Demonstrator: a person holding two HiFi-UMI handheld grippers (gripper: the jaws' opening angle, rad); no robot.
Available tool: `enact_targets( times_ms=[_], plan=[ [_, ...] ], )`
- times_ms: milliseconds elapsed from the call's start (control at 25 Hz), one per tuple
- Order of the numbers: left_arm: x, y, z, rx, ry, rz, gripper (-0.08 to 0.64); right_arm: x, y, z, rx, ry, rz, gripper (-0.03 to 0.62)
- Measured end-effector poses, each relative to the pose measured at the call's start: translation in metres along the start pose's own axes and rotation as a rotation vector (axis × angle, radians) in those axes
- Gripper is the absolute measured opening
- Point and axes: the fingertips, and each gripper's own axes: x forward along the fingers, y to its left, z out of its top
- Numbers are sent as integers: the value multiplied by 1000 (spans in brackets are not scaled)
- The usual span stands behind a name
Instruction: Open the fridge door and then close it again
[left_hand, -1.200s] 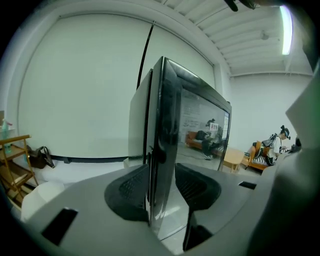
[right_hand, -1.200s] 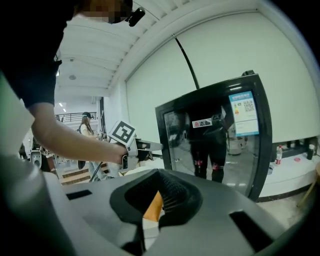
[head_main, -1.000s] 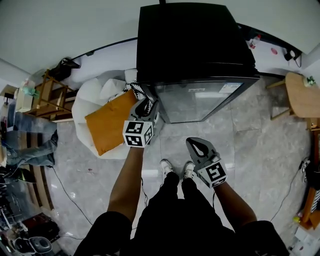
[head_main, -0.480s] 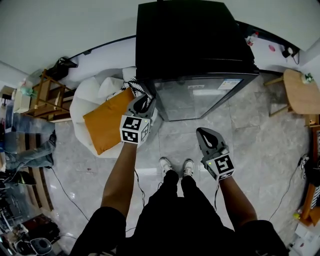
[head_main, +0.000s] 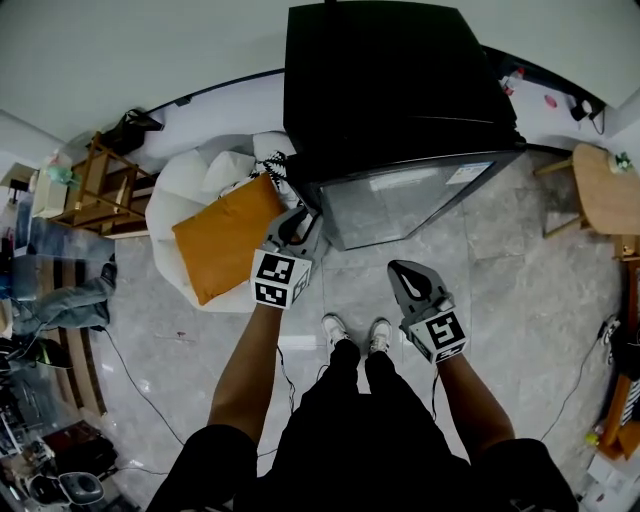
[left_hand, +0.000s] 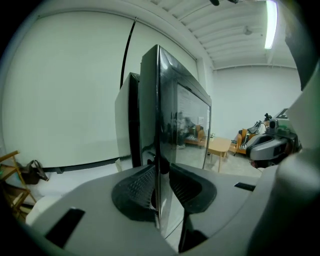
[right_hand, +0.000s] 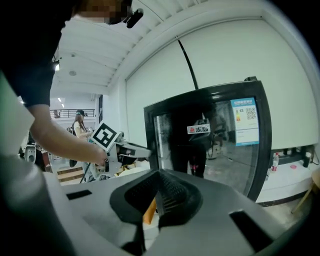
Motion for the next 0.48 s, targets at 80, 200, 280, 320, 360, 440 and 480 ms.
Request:
enact_targets(
  times_ms=[80,200,280,320,360,440,480],
  plan=[
    [-6,-7,-3,-13,-4,16,104,4,4,5,-12,-10,8,11],
    [-11,-13,-6,-27,-2,21,103,6,12,11,-33,-18,15,11],
    [-14,-15,-8,-35,-3,15,101,5,18,12,-41,-15,16,11],
    [-15,-16,-8,-40,-2,5,101,4,21,13,-44,-14,15,11],
    [-16,-18,-9,-43,1,-9,101,2,24,14,-47,-15,13,11],
    [-19,-22,-10,-37,9,-36,95,-2,29,15,-52,-18,1,11],
    [-21,-23,-11,-35,12,-44,94,-5,32,15,-54,-18,-8,11]
  ],
)
